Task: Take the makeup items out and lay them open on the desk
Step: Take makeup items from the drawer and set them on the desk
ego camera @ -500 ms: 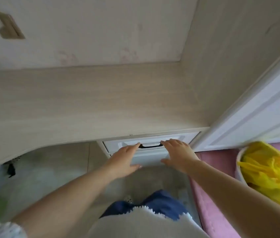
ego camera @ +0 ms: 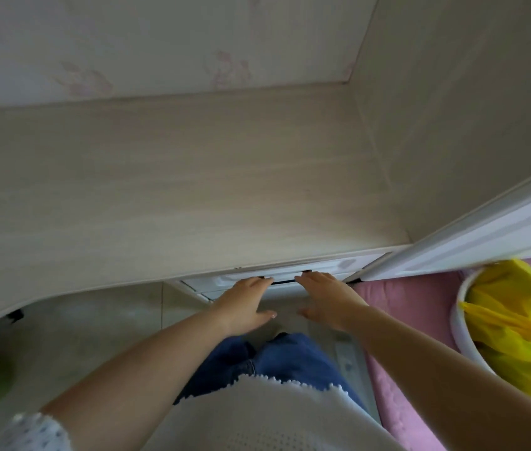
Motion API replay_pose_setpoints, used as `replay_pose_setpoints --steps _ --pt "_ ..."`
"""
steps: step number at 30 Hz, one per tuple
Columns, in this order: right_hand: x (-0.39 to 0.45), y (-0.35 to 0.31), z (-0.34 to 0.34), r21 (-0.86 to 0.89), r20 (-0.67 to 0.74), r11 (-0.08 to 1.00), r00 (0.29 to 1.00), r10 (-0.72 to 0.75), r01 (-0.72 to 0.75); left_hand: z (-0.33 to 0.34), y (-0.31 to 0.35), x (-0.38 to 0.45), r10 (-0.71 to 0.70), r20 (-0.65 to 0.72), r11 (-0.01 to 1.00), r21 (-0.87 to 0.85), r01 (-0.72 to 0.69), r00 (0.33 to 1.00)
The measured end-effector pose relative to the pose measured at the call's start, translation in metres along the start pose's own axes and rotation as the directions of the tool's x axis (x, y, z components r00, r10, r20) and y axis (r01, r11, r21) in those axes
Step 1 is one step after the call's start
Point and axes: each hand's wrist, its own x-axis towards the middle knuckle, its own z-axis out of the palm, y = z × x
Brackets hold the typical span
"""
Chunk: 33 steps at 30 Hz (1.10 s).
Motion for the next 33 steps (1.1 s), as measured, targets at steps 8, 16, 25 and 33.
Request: replay_pose_setpoints --steps 8,16,25,33 --pt "0.047 0.001 0.035 -0.015 -0.09 1.0 0.996 0.008 -0.009 0.016 -0.028 0.045 0.179 0.066 0.955 0.227 -0.19 0.982" --pt "0.087 0.008 0.102 -0.024 -0.62 0.997 0.781 -0.073 0.073 0.072 -0.068 0.074 0.489 -0.287 0.844 0.393 -0.365 0.824" --pt "0.088 -0.011 0.132 0.116 -0.789 0.992 0.602 0.125 -0.053 0.096 -0.079 0.084 0.567 -0.399 0.8 0.475 -0.367 0.72" --pt "0.044 -0.028 0.159 0.147 -0.729 0.971 0.644 0.234 -0.187 0.119 -0.063 0.041 0.568 -0.339 0.799 0.446 -0.404 0.75"
